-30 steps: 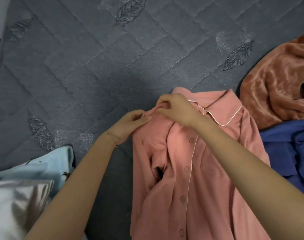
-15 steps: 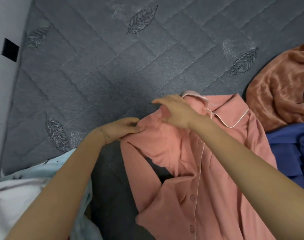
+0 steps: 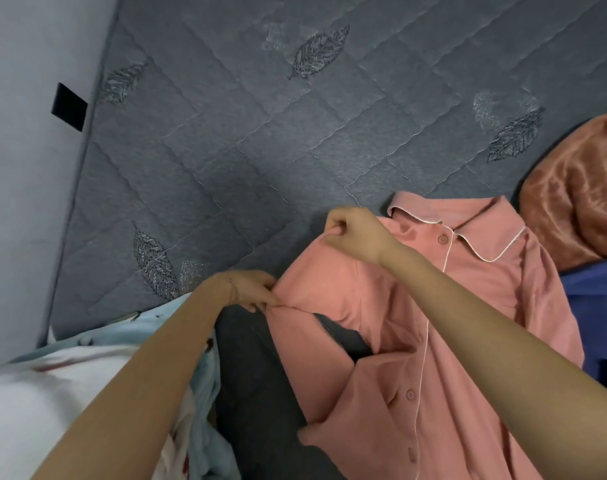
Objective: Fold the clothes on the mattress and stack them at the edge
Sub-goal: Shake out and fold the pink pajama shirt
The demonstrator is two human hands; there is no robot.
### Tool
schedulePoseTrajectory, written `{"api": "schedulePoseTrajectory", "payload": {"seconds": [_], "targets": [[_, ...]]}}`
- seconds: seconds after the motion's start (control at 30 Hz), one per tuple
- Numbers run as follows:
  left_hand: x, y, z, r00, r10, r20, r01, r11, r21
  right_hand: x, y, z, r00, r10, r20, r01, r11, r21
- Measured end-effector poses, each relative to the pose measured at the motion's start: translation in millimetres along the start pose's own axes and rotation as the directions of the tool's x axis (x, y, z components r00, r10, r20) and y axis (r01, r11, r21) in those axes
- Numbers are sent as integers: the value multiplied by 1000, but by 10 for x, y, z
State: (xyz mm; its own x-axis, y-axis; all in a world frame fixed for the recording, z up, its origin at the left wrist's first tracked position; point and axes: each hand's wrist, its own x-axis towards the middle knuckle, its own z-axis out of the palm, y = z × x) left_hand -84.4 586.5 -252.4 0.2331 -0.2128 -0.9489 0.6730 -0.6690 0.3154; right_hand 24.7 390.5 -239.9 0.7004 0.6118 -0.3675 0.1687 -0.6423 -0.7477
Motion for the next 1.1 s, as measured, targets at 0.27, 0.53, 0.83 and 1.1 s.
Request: {"api": "schedulePoseTrajectory", "payload": {"seconds": [0.27,0.53,0.83,1.1], "targets": [[-68,-64,-204,920,299,-252,-389,771,-505,120,37,161,999,22,46,-18,997,-75],[-242,-48,-287,866,465,-182,-490,720,-492,227,-293,169,928,-33,371,-22,989,144],[-271,-331,-429,964,217,154,-170,946,-275,199,-325,302,970,44,238,-175,805,567],[-686,-759,-1066,976,167,-142,-179,981,-70,185,-296,375,975,224,7,-167,705,689]]}}
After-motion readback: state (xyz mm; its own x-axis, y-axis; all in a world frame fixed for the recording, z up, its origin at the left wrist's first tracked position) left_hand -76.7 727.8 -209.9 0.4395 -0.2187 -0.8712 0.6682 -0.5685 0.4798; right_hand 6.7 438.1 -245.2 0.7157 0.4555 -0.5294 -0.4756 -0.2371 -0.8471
